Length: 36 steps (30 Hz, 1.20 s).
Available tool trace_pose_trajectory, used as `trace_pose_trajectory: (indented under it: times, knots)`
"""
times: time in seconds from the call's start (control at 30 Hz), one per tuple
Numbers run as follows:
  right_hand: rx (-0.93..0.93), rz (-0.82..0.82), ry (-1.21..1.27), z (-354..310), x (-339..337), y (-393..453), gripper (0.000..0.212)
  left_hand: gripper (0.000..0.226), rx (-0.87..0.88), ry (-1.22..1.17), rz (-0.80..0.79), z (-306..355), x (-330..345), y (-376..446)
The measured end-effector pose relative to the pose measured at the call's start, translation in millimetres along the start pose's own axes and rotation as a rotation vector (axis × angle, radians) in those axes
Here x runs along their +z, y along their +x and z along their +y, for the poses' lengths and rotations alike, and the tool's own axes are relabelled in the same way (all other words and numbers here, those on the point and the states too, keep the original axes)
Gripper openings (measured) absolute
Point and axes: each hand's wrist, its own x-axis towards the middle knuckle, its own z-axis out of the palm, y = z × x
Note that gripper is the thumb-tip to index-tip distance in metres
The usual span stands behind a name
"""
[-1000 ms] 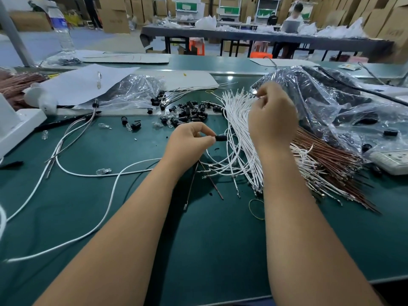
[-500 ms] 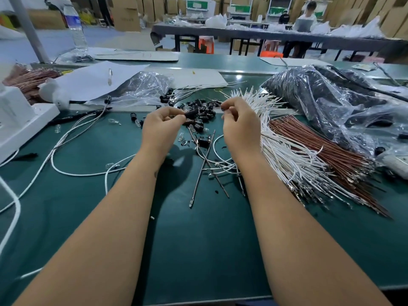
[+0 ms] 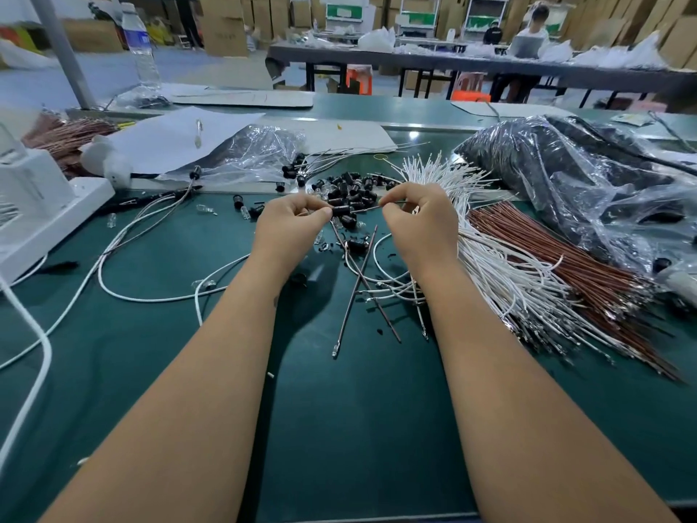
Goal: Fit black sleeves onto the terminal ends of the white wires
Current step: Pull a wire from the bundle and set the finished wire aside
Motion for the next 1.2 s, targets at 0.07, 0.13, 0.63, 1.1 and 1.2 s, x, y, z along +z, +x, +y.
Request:
trace_pose_trajectory:
  times: [0.07,0.13,0.63,1.1,1.2]
  knots:
    - [-0.005,-0.004,-0.006,-0.1,-0.3,-0.7,0.022,0.014,0.000,-0.001,-0.010,0.0,-0.1,-0.1]
    - [-0.025,-0.015,-0.021,-0.7,-0.2,-1.8,0.020,0.013,0.001,0.008,-0.018,0.3,-0.2,-0.5]
    - [-0.080,-0.041,-0.101,0.6,2.6,-1.0,0.020,0.014,-0.002,0.026,-0.049,0.1,1.6,0.6]
    - [-0.228,-0.147,-0.118,1.8,8.5,-3.3,0.050,0.012,0.115,0.108,-0.048,14.1,15.4,-9.3]
    - [-0.234,-0.156,-0.118,1.6,9.6,-2.5,0.040,0.008,0.139,0.114,-0.060,15.9,13.5,-10.0]
